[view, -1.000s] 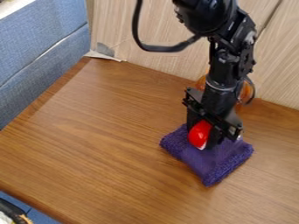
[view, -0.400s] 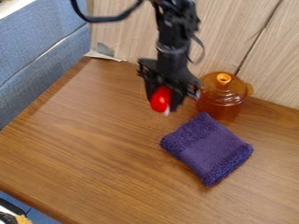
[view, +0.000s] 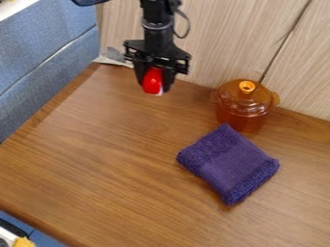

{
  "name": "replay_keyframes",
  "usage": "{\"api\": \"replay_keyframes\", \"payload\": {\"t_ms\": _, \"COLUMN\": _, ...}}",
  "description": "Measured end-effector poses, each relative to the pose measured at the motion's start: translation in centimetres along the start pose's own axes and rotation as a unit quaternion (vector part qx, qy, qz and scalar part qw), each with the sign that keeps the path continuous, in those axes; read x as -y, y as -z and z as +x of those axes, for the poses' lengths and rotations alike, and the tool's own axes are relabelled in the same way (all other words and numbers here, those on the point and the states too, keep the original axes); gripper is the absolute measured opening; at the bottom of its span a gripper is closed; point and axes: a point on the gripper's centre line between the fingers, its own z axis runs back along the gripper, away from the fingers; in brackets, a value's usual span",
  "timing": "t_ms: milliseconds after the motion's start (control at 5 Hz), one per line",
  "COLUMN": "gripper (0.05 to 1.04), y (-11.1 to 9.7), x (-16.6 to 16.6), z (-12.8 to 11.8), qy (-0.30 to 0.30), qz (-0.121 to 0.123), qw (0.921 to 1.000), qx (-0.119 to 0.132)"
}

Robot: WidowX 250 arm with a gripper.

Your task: Moved the red object from the top of the purple cloth to the upper left corner of the table

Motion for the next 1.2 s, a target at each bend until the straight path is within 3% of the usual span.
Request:
{"api": "replay_keyframes", "payload": {"t_ms": 200, "gripper": 0.595, "y": 1.8, "x": -2.8, "z": 0.7, "qy": -0.039, "qz": 0.015, "qw": 0.999, "qx": -0.016}}
{"api": "replay_keyframes", "payload": {"t_ms": 400, "gripper": 0.595, "y": 3.4, "x": -4.3, "z": 1.2, "qy": -0.054, "qz": 0.02, "qw": 0.9982, "qx": -0.017}}
{"api": "replay_keyframes", "payload": {"t_ms": 600, "gripper": 0.595, "y": 5.5, "x": -5.2, "z": 1.7, "qy": -0.065, "qz": 0.015, "qw": 0.9971, "qx": -0.037}}
{"api": "replay_keyframes", "payload": {"t_ms": 800, "gripper": 0.595, "y": 6.0, "x": -5.5, "z": 2.8, "qy": -0.058, "qz": 0.009, "qw": 0.9978, "qx": -0.03}}
{"api": "replay_keyframes", "payload": {"t_ms": 1000, "gripper": 0.669, "y": 6.1, "x": -5.3, "z": 3.1, "qy": -0.06, "qz": 0.007, "qw": 0.9978, "qx": -0.029}}
{"api": "replay_keyframes", "payload": {"t_ms": 1200, "gripper": 0.951, "y": 6.1, "x": -5.2, "z": 3.0, "qy": -0.076, "qz": 0.004, "qw": 0.9965, "qx": -0.032}}
